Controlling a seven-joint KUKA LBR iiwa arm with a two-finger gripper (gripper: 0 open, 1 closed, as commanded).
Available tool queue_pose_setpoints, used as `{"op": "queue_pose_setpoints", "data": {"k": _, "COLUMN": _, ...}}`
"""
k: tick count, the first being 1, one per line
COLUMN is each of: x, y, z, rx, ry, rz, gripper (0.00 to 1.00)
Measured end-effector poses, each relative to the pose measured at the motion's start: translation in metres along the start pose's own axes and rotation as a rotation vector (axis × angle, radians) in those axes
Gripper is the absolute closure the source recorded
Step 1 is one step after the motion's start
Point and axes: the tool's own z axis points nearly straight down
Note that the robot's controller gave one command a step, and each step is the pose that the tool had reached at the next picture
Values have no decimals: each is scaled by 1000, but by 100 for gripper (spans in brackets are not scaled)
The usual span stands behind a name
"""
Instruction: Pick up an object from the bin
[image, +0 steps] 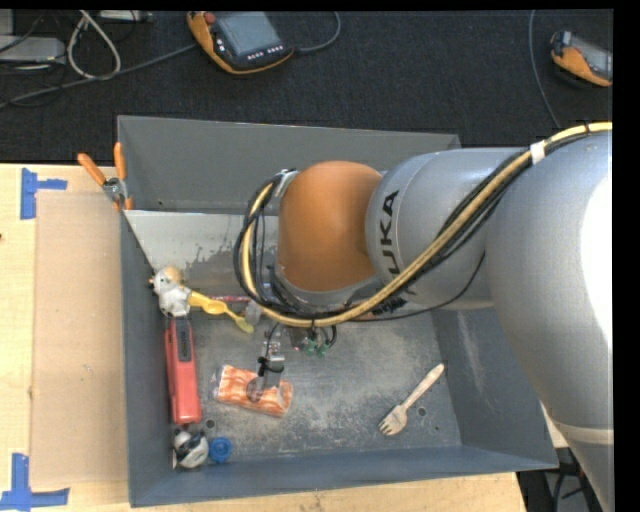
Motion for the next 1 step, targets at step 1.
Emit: {"op": "queue_pose_setpoints", "data": {"k": 1, "x": -2, "y": -1, "z": -5, "rx": -1, "ry": -8, "rz": 4, "gripper": 0}}
